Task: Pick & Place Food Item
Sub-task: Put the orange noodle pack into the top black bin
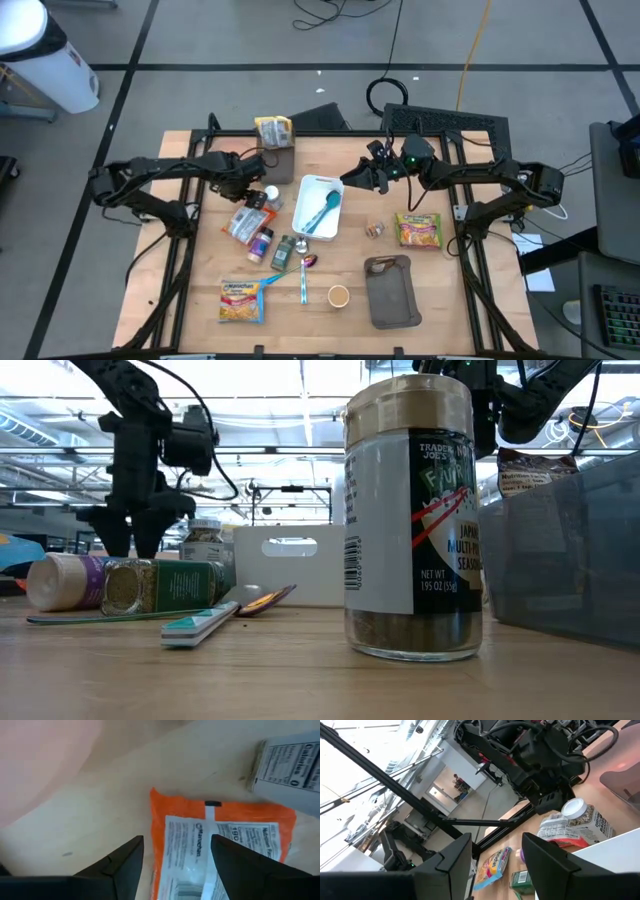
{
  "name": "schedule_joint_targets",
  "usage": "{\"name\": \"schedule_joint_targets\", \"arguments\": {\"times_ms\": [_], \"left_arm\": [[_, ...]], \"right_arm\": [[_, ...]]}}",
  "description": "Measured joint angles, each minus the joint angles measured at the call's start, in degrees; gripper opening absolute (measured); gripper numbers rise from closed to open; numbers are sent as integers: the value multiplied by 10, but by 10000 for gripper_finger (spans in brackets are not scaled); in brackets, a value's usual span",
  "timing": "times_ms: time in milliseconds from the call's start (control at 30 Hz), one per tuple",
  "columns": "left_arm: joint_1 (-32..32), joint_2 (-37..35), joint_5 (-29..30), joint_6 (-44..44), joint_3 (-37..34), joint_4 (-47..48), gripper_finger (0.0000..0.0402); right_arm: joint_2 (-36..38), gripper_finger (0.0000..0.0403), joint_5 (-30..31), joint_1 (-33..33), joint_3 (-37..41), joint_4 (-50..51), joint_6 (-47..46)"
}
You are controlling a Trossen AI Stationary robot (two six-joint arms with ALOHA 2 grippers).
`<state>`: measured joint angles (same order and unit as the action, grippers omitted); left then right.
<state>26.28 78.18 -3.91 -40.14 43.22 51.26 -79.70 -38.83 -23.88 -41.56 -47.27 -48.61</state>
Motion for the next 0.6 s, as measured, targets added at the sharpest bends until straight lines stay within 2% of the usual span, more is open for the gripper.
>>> {"name": "schedule_joint_targets", "arguments": {"times_ms": [333, 600], "left_arm": [[0, 42, -21, 8, 2, -22, 237], [0, 42, 5, -1, 2, -7, 237]], "right_arm": [[0, 169, 15, 0, 0, 0, 7], [0, 169, 16, 0, 0, 0, 9]]}}
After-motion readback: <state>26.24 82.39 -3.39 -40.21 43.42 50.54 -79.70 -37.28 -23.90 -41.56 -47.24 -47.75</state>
